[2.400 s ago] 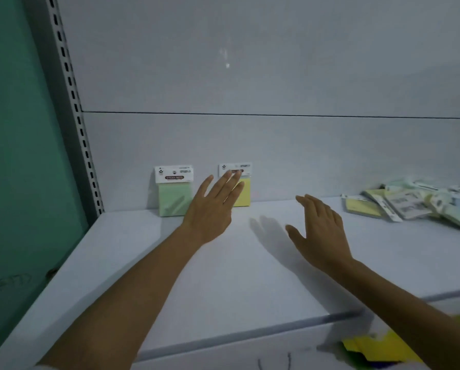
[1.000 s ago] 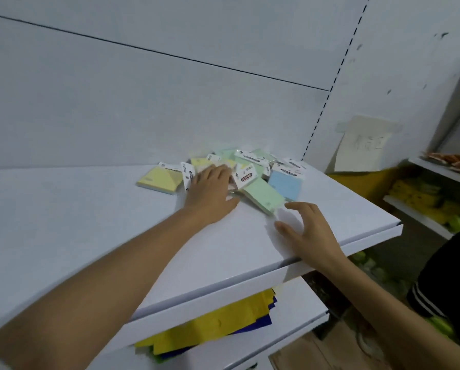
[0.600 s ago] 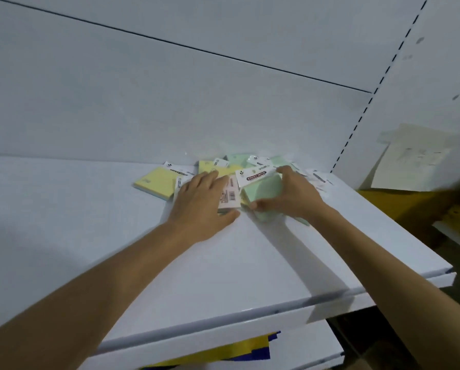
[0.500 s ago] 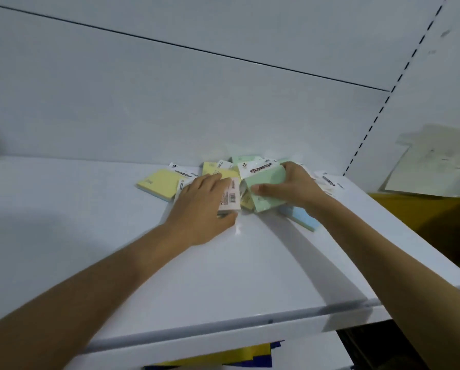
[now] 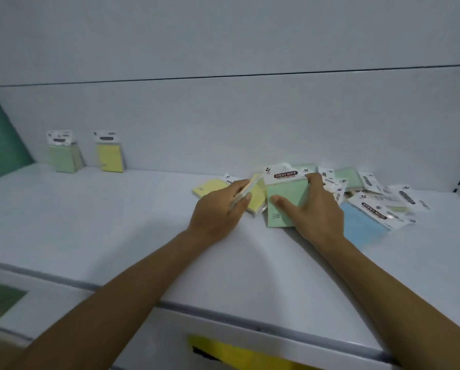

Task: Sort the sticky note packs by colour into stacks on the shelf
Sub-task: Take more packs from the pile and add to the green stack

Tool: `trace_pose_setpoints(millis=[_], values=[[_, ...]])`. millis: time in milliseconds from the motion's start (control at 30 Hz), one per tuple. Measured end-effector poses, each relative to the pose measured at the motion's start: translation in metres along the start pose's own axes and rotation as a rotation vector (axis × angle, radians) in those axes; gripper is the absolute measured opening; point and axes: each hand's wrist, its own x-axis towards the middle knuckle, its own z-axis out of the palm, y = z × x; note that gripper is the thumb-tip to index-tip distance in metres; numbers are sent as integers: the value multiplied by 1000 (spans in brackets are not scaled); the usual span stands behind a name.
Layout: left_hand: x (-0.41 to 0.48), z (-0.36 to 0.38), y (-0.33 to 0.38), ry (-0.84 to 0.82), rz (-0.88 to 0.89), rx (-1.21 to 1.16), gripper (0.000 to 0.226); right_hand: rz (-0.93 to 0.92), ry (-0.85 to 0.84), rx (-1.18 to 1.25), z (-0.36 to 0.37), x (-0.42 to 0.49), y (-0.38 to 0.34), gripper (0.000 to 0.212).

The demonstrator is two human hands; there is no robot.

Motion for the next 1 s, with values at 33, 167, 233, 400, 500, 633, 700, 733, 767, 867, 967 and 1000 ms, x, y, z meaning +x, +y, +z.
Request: trace_pose_setpoints(millis=[33,167,233,400,500,633,700,733,767,867,967,1000], values=[[-3,0,2,-14,10,85,45,-13,-8,-6,0,-1,-4,62],[-11,-7,12,0,164,356,38,-73,-26,-16,-7,-10,-14,59],[-15,-13,16,90,116,347,37,-93,-17,25,-9,-14,-18,58],[-18,-38,29,464,-535,-814,18,1,-111,320,-6,-18,-36,66],[-41,-34,27,503,-639,-826,19,163,-211,603,-6,-20,-39,57],[-57,-26,23,441,-576,-764,32,164,-318,744,-4,-25,-36,39],[-55,-28,24,410,-558,-772,48,148,-305,758,-3,-26,-36,36],[-56,-28,23,402,-554,-778,55,156,-296,773,-2,-26,-35,34],[-56,-28,23,405,-549,-783,57,179,-295,789,-1,-25,-35,32],[-56,-29,25,436,-541,-785,29,282,-364,861,4,-25,-34,29],[-56,-30,25,478,-565,-796,15,256,-406,827,6,-27,-37,32],[-56,-30,24,498,-577,-803,16,209,-408,794,7,-28,-38,33]])
